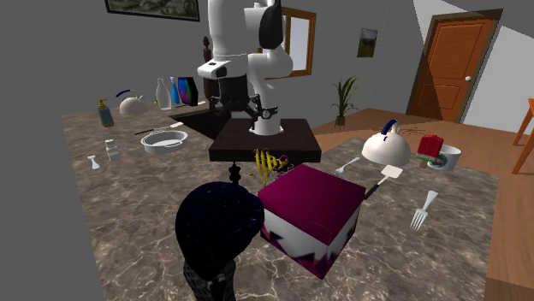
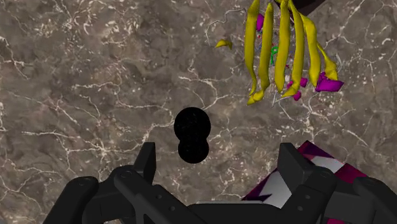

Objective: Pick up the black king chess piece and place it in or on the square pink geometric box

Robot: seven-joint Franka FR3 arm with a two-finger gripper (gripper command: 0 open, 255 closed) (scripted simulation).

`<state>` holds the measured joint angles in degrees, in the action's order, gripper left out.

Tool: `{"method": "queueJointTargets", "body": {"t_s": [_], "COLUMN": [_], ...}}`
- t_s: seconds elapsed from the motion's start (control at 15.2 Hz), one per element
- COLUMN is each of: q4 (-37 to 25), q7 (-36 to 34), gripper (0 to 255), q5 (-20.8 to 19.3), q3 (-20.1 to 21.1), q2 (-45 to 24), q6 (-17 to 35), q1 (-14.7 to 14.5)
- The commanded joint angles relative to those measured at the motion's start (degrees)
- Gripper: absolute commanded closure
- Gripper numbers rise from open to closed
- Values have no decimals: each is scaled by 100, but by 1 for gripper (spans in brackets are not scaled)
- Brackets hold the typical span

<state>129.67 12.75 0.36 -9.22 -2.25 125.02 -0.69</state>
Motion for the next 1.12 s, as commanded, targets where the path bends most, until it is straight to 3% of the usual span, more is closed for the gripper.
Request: {"method": "queueJointTargets", "body": {"t_s": [0.0, 0.4, 1.06], "q4": [-234, -1015, -860], "q7": [54, 204, 265], "gripper": [0, 0, 0], "q5": [109, 385, 476], "q3": [-2, 46, 95], "q2": [-508, -1788, -2153], "q6": [214, 551, 1066], "q1": [13, 119, 147]}}
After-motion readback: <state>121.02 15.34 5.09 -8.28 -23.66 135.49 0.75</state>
